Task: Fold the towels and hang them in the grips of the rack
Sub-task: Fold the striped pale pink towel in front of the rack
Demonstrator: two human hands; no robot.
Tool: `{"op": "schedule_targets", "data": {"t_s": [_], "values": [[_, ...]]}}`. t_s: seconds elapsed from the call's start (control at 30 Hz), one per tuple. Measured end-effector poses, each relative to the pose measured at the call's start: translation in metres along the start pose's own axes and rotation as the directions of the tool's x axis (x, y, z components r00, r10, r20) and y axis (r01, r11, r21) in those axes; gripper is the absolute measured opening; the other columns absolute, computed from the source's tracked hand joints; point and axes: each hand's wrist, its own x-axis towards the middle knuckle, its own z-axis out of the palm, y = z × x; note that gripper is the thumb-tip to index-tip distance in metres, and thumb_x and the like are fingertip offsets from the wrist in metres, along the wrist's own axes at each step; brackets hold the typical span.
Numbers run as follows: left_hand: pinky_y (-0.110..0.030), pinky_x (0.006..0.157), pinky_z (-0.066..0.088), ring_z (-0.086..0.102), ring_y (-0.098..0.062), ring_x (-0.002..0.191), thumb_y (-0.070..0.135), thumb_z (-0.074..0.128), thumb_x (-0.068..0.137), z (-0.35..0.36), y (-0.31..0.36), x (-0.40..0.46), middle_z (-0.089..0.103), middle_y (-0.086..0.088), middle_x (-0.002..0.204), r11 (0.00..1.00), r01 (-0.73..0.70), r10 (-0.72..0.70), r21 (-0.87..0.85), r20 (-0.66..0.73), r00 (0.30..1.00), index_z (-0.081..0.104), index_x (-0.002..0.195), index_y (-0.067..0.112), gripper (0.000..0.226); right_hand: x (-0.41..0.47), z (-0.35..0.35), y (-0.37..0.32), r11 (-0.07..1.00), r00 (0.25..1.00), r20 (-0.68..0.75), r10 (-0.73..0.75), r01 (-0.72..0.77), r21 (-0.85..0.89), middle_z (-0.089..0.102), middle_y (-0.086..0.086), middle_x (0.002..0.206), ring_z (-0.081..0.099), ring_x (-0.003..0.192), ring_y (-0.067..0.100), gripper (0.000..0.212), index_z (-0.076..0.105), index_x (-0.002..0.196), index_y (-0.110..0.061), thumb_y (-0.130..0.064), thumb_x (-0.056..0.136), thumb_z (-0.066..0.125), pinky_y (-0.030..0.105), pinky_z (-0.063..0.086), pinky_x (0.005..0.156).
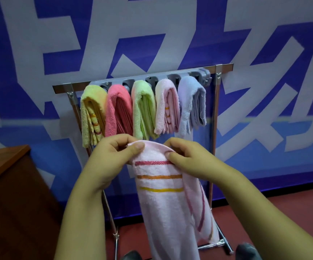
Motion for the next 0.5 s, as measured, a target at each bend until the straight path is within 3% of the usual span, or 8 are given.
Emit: {"op": "schedule_targets", "data": {"t_s": [0.1, 0.2, 0.33, 0.5], "values": [[-0.018, 0.061, 0.049, 0.058, -0.003, 0.063, 0.020, 0.066, 0.076, -0.002, -0.003, 0.001, 0.067, 0.009, 0.063, 0.997, -0.050, 0.056, 0.055, -0.105, 0.993, 0.073, 0.069, 0.025, 0.011, 0.000, 0.001, 0.006, 0.985, 1.000, 0.014, 0.002, 0.000, -0.174, 0.049, -0.004, 0.068, 0.043, 0.065, 0.015, 0.016, 0.047, 0.077, -0.019, -0.005, 0.084, 0.046, 0.032, 0.036, 0.061], [-0.014, 0.058, 0.046, 0.054, 0.001, 0.060, 0.008, 0.063, 0.086, -0.007, -0.008, 0.002, 0.064, 0.014, 0.059, 0.992, -0.084, 0.105, 0.091, -0.257, 0.961, 0.068, 0.070, 0.023, 0.023, -0.001, -0.001, 0.023, 0.957, 0.994, 0.015, 0.105, -0.097, -0.273, 0.041, -0.005, 0.064, 0.038, 0.062, 0.015, 0.026, 0.036, 0.066, -0.023, -0.003, 0.082, 0.044, 0.032, 0.031, 0.057], [-0.015, 0.056, 0.048, 0.055, -0.003, 0.062, 0.010, 0.060, 0.088, -0.034, -0.019, 0.002, 0.065, 0.014, 0.059, 0.998, -0.058, 0.065, 0.029, -0.469, 0.881, 0.066, 0.075, 0.022, 0.019, -0.007, -0.017, 0.047, 0.950, 0.973, -0.087, 0.214, -0.229, -0.214, 0.048, -0.003, 0.063, 0.044, 0.063, 0.018, 0.020, 0.046, 0.067, -0.018, -0.003, 0.081, 0.044, 0.031, 0.040, 0.058], [-0.015, 0.054, 0.051, 0.059, -0.001, 0.056, 0.011, 0.056, 0.091, -0.054, -0.034, -0.002, 0.067, 0.012, 0.058, 0.997, -0.005, -0.035, -0.076, -0.514, 0.857, 0.063, 0.078, 0.017, 0.016, -0.015, -0.041, 0.060, 0.951, 0.949, -0.186, 0.256, -0.281, -0.127, 0.058, -0.010, 0.068, 0.051, 0.064, 0.005, 0.028, 0.057, 0.067, -0.025, -0.002, 0.081, 0.049, 0.017, 0.041, 0.056]]}}
